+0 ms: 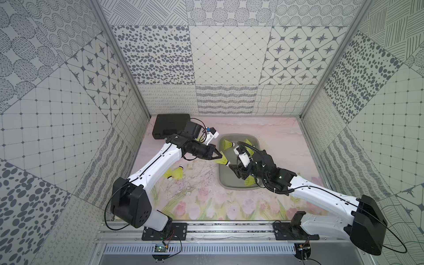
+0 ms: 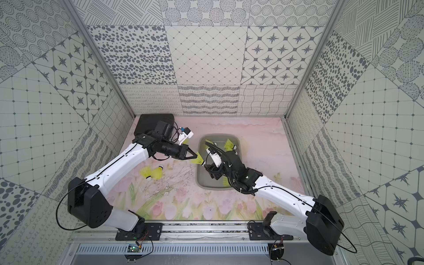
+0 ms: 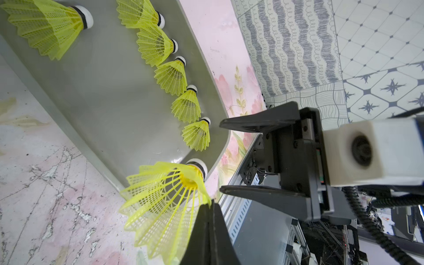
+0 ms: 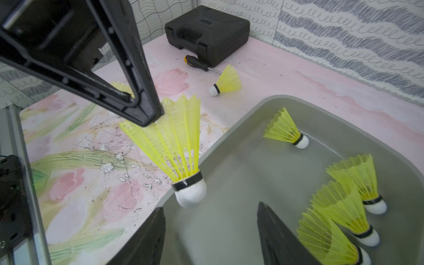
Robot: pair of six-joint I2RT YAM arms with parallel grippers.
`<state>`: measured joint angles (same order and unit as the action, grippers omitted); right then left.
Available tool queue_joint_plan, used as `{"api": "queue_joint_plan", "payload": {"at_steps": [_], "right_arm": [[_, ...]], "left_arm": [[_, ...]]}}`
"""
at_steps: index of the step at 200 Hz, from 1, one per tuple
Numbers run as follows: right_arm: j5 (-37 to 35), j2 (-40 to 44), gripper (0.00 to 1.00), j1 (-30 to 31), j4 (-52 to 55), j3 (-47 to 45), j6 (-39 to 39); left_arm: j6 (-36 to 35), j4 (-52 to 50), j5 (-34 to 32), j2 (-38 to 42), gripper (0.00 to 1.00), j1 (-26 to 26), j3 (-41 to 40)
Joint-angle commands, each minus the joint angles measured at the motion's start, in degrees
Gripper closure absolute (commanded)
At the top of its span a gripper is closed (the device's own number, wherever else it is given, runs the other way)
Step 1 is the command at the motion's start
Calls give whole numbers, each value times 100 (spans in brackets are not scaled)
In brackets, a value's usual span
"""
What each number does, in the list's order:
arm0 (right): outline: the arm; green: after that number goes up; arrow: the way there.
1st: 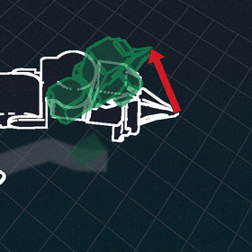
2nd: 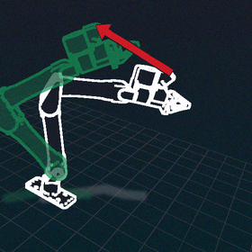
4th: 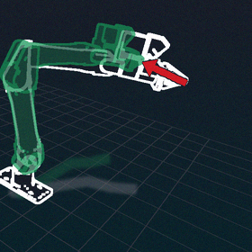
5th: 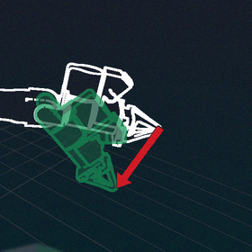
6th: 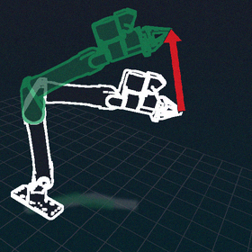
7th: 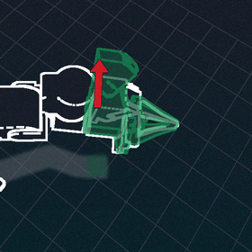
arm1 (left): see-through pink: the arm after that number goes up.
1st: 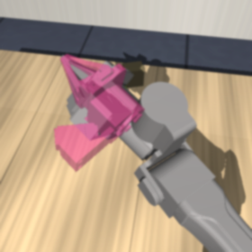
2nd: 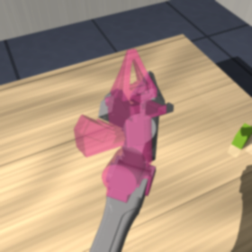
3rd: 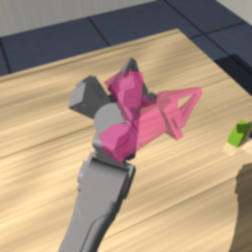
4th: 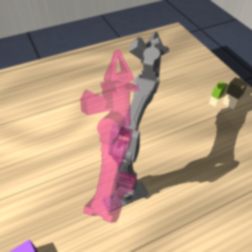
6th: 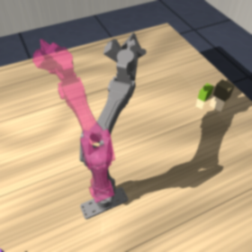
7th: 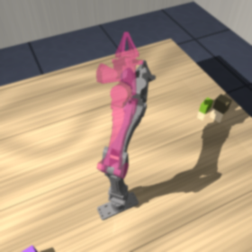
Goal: Put the shuttlecocks into the storage box
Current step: Place the shuttlecock in the storage box.
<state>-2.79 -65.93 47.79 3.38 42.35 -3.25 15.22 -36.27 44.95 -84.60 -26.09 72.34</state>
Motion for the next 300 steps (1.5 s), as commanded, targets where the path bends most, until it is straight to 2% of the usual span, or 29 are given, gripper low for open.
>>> {"api": "queue_joint_plan", "payload": {"at_steps": [1, 23, 59, 115, 190, 300], "right_arm": [[-841, 440, 33, -24, -407, -261, -132], [-1211, 775, 33, -61, -377, -460, -215], [-1536, 1127, 33, -144, -227, -662, -339], [-1681, 1457, 33, -229, 47, -789, -434], [-1716, 1694, 33, -284, 198, -920, -474], [-1629, 1759, 33, -361, 225, -1009, -512]], "left_arm": [[1829, 2302, -455, 124, 100, -60, -482], [2388, 2959, -853, 76, 100, -148, -760], [2903, 3584, -1503, -222, 100, -376, -985], [3300, 4321, -2197, -929, 100, -682, -1015], [3463, 4840, -2546, -1779, 100, -789, -819], [3436, 4902, -2711, -2326, 100, -776, -643]]}}
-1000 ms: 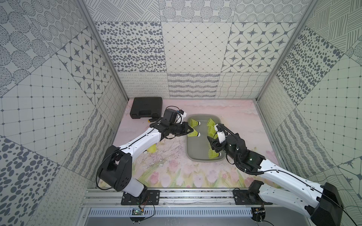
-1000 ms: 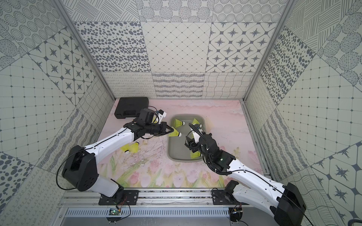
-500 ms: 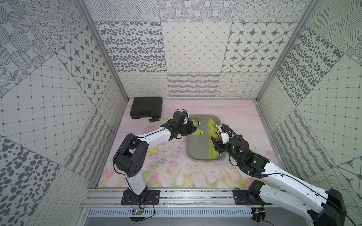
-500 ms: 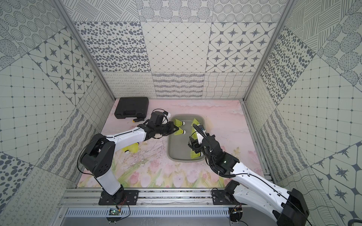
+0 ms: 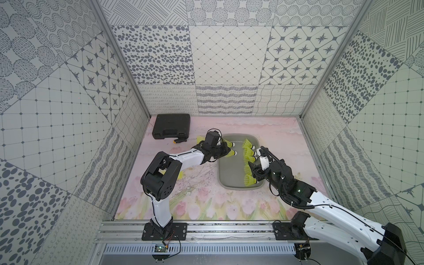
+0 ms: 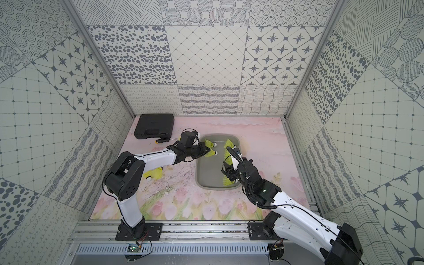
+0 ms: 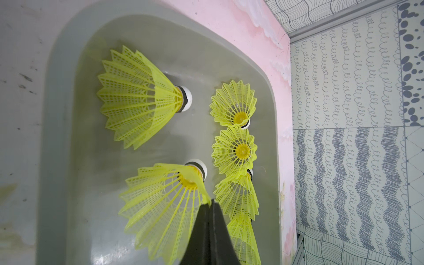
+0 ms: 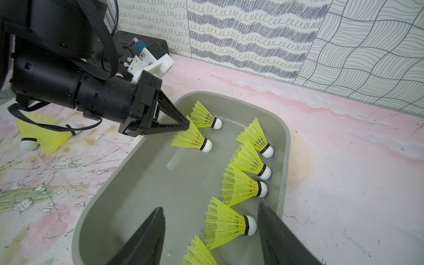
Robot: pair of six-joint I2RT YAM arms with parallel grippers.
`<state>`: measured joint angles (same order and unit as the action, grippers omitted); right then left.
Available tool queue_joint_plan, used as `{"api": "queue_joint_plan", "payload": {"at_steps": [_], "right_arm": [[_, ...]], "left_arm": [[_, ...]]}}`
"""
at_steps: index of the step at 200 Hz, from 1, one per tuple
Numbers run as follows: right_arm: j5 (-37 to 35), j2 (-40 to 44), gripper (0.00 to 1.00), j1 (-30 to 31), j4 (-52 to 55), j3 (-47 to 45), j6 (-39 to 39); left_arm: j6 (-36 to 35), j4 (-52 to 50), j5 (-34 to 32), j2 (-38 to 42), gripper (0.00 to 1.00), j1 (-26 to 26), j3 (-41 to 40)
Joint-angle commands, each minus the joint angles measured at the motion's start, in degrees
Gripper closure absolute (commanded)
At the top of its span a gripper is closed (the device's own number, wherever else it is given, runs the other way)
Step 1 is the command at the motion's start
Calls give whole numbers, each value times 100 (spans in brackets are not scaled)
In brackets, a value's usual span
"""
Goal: Put the shuttlecocks into the storage box
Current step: Place the shuttlecock in the storage box.
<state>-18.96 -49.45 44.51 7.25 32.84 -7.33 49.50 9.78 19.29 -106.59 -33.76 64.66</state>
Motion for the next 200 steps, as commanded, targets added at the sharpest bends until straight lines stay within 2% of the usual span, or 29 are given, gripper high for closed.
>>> {"api": "queue_joint_plan", "payload": {"at_steps": [1, 161, 200], "right_arm": [[-11, 111, 33, -40, -162, -58, -107], [57, 87, 33, -111, -151, -76, -141], [68, 86, 33, -118, -153, -76, -141]], "left_arm": [[4, 292, -145, -126, 100, -8, 125], [-98, -46, -293, -302, 100, -14, 291], [-113, -156, -327, -328, 96, -3, 360]]}}
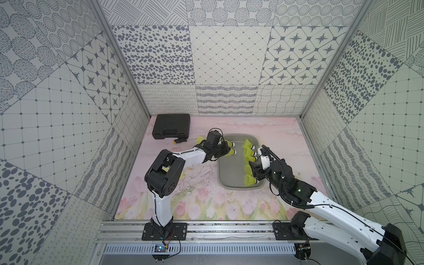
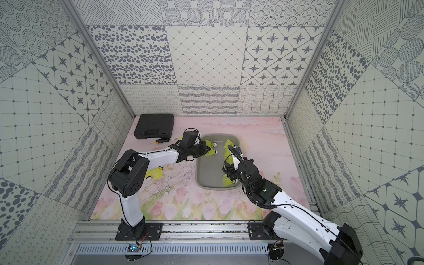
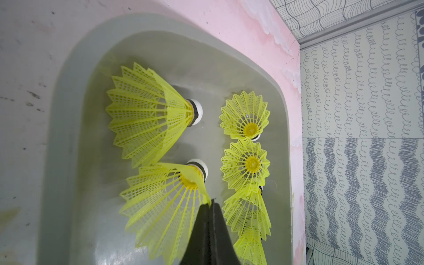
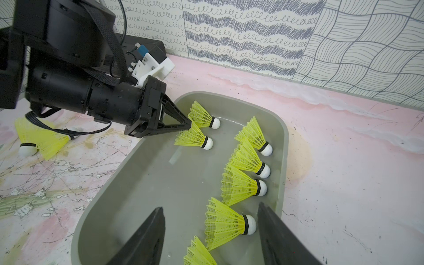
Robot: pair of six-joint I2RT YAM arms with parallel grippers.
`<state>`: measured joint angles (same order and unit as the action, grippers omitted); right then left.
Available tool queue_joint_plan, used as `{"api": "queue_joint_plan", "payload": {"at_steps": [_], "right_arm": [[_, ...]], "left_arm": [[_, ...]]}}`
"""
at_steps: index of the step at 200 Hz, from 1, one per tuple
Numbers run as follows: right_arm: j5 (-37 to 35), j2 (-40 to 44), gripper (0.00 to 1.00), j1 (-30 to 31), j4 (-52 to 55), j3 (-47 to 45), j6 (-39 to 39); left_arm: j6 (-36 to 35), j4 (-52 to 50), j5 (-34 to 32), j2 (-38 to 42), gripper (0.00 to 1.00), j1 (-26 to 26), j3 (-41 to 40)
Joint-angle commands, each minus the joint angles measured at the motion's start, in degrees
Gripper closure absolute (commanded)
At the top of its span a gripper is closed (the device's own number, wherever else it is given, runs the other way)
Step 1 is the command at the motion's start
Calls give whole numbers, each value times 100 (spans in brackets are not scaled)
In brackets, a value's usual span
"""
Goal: Put the shuttlecocks into the storage box
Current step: Place the shuttlecock in the storage box.
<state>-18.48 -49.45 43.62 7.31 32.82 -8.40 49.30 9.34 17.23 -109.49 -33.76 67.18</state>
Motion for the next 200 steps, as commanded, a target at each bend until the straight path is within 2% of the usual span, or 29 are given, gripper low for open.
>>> {"api": "queue_joint_plan", "payload": {"at_steps": [1, 98, 200], "right_arm": [[24, 85, 33, -29, -160, -74, -32], [54, 107, 33, -76, -143, -65, -39], [63, 111, 33, -83, -133, -85, -56]], "left_arm": [[-95, -115, -123, -37, 95, -6, 110], [-338, -830, -413, -108, 73, 1, 458], [-533, -1347, -594, -162, 62, 2, 715]]}}
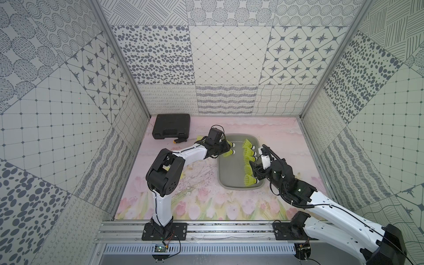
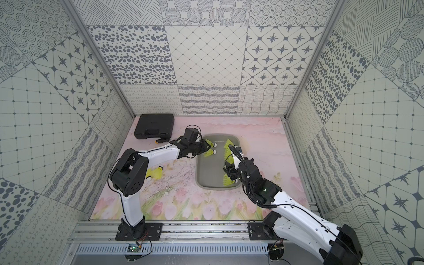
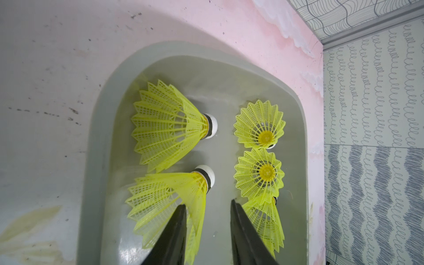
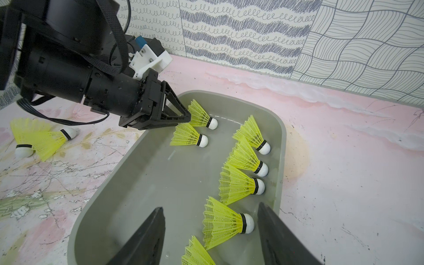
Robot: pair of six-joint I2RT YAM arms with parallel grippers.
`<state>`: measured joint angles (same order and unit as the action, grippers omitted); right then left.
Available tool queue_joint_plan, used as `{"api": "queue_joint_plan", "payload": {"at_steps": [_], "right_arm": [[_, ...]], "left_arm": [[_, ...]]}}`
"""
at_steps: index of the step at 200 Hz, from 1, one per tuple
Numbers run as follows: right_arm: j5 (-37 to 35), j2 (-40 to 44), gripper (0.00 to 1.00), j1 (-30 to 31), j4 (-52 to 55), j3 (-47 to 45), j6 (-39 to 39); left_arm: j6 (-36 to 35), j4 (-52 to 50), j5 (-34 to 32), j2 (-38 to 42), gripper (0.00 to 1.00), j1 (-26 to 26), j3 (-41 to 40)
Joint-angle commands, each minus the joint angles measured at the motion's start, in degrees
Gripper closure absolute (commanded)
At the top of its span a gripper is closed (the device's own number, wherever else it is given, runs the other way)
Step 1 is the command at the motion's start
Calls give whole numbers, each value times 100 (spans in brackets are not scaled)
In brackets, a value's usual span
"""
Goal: Put the shuttlecocks into the storage box
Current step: Place the shuttlecock in the storage box.
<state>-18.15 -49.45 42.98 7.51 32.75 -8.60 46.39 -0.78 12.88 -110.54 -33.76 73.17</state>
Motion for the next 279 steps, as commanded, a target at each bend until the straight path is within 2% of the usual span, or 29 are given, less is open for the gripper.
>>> {"api": "queue_joint_plan", "payload": {"at_steps": [1, 89, 163, 194, 236, 279], "right_arm": [[30, 111, 33, -19, -153, -77, -41], [30, 111, 32, -29, -153, -99, -54], [26, 105, 33, -49, -142, -102, -63], [-4, 111, 33, -47, -133, -102, -62], [4, 103, 33, -54, -127, -83, -63], [20, 77, 33, -56, -102, -59, -75]], "left_arm": [[-243, -335, -157, -56, 62, 6, 118], [-405, -491, -229, 91, 53, 18, 134], [-699, -685, -640, 786, 46, 77, -135], [-865, -831, -792, 1263, 45, 304, -383], [-1138, -1022, -869, 1755, 42, 907, -680], [-1869, -1153, -832, 1769, 35, 1525, -685]]}}
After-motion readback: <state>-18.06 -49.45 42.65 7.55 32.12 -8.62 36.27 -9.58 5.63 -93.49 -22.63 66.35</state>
